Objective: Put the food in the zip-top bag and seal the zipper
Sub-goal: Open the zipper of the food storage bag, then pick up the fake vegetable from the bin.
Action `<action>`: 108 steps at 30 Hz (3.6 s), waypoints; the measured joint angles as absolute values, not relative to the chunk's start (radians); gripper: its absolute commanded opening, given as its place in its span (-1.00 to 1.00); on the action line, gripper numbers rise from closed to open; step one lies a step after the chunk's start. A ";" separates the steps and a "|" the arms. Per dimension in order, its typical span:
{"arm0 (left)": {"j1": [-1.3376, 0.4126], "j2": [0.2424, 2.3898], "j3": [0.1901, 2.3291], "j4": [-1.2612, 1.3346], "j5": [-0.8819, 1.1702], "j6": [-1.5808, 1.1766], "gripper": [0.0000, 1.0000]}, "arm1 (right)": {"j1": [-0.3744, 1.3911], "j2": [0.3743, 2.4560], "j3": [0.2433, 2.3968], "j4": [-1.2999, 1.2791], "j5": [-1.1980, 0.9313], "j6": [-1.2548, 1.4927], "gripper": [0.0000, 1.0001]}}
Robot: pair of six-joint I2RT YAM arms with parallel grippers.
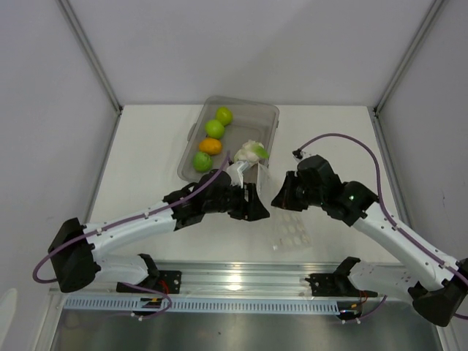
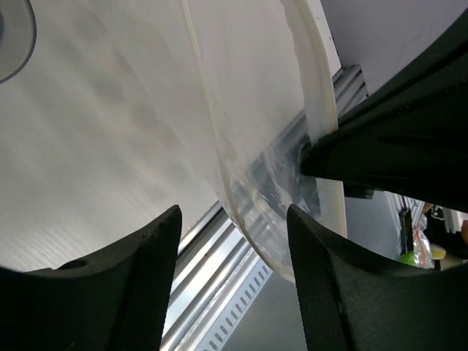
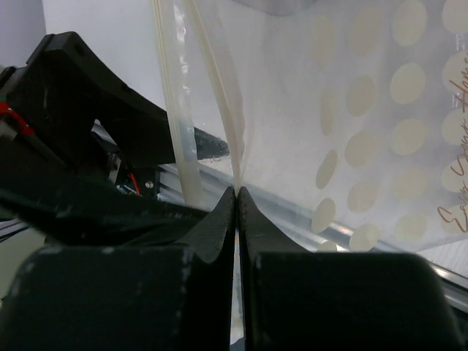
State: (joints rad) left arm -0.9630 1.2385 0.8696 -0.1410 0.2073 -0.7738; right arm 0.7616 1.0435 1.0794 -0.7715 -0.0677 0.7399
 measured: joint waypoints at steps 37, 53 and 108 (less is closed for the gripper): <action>-0.909 1.316 0.952 -0.231 0.197 -0.642 -0.90 | 0.785 1.011 1.281 -1.134 0.400 0.771 -1.00; -0.907 1.319 0.924 -0.118 0.344 -0.601 0.33 | 0.770 1.003 1.116 -0.966 0.285 0.794 -1.00; -0.504 1.742 1.317 0.068 0.283 -0.005 0.99 | 0.430 1.118 1.166 -0.838 0.080 0.529 -1.00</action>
